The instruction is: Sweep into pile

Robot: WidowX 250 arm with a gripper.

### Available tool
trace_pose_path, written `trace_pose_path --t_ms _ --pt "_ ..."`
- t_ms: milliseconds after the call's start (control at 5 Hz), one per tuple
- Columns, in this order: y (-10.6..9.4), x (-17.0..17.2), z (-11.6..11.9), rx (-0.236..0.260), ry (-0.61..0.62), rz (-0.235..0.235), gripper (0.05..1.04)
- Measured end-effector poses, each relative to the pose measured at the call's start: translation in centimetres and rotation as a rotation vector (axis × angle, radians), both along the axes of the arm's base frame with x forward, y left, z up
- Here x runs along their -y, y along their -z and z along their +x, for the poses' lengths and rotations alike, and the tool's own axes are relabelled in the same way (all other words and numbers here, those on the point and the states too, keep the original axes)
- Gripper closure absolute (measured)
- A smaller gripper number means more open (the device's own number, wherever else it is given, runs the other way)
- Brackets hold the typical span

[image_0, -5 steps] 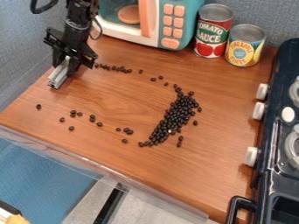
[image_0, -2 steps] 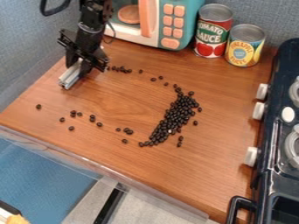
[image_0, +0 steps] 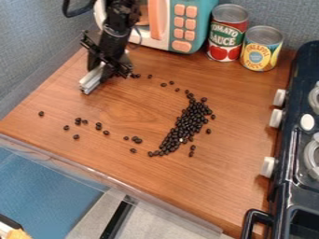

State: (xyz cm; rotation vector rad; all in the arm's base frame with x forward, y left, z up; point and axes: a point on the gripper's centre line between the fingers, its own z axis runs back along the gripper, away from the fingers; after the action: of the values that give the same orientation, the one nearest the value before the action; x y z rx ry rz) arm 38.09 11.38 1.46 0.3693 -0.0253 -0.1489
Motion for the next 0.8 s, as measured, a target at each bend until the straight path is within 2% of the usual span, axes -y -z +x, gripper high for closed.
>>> trace_pose_path --t_ms 400,800 --pt "0.1 1.5 0.1 0.0 0.042 -0.002 0.704" --pt "-0.1 5.0 -0.3 0.007 0.124 -0.02 0.703"
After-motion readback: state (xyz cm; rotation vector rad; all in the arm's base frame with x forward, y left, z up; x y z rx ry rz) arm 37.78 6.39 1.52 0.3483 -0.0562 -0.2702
